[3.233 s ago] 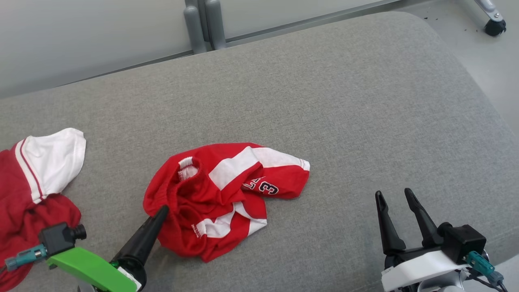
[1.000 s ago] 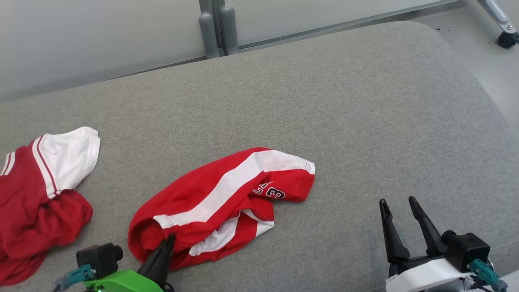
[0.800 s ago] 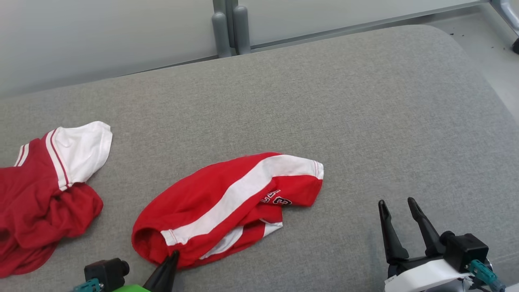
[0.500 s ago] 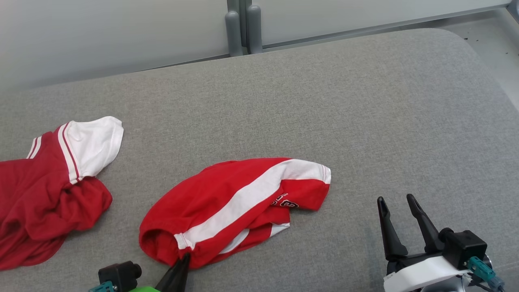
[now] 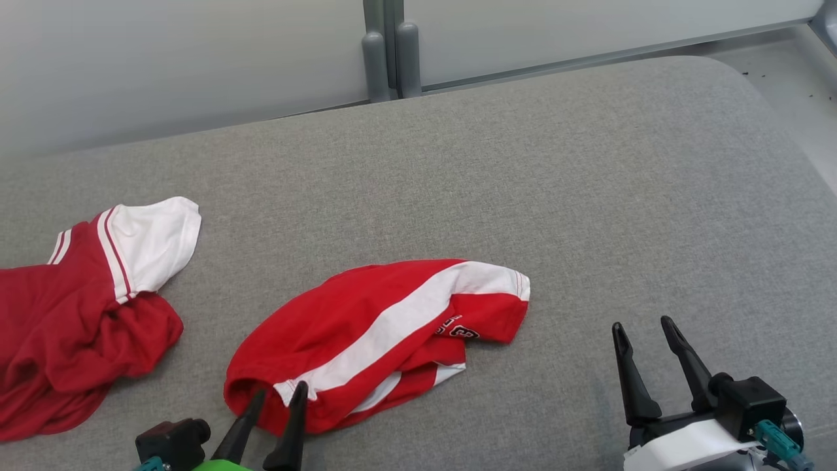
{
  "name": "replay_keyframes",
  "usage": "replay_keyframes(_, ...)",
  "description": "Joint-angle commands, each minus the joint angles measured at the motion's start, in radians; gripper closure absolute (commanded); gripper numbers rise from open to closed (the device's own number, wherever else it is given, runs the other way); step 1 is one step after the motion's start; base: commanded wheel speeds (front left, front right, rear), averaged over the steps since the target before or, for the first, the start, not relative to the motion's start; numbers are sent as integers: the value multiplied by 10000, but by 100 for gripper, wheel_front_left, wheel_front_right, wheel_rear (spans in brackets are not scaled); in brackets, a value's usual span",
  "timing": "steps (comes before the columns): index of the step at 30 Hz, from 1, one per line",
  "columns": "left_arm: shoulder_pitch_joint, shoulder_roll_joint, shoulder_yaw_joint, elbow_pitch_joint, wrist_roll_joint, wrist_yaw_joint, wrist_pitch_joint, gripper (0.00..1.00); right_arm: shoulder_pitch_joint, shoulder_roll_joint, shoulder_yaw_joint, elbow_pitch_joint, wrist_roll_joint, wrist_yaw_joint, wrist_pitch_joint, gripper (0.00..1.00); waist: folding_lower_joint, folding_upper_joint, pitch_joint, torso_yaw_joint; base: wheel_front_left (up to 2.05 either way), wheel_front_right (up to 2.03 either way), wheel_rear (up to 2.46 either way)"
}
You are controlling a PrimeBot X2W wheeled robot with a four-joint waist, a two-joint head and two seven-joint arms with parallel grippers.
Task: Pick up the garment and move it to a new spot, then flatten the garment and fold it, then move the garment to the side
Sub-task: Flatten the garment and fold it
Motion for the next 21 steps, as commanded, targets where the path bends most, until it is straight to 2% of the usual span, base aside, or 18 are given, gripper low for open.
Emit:
replay_keyframes(1, 141, 153, 40, -57, 191, 123, -97, 0, 93, -22, -57, -98, -133, 3, -30, 0, 0, 112, -105, 63, 0, 0, 0)
replay_keyframes(9, 450, 395, 296, -15, 1108, 940, -790, 0, 320, -262, -335, -525, -413, 3, -31, 0, 0, 112, -616, 332, 0, 0, 0)
replay_keyframes(12, 572, 410, 436, 191, 1491, 1108, -1004, 0, 502, -332, -470, -623, -462, 3, -30, 0, 0, 112, -829, 445, 0, 0, 0)
replay_keyframes(16, 658, 523, 689, 543, 1952, 1120, -1135, 0, 590, -335, -598, -672, -556, 4, -30, 0, 0, 112, -971, 562, 0, 0, 0)
replay_keyframes(21, 805, 403, 1388, 902, 2441, 837, -1203, 0, 619, -317, -681, -606, -653, 3, -30, 0, 0, 112, -1091, 647, 0, 0, 0)
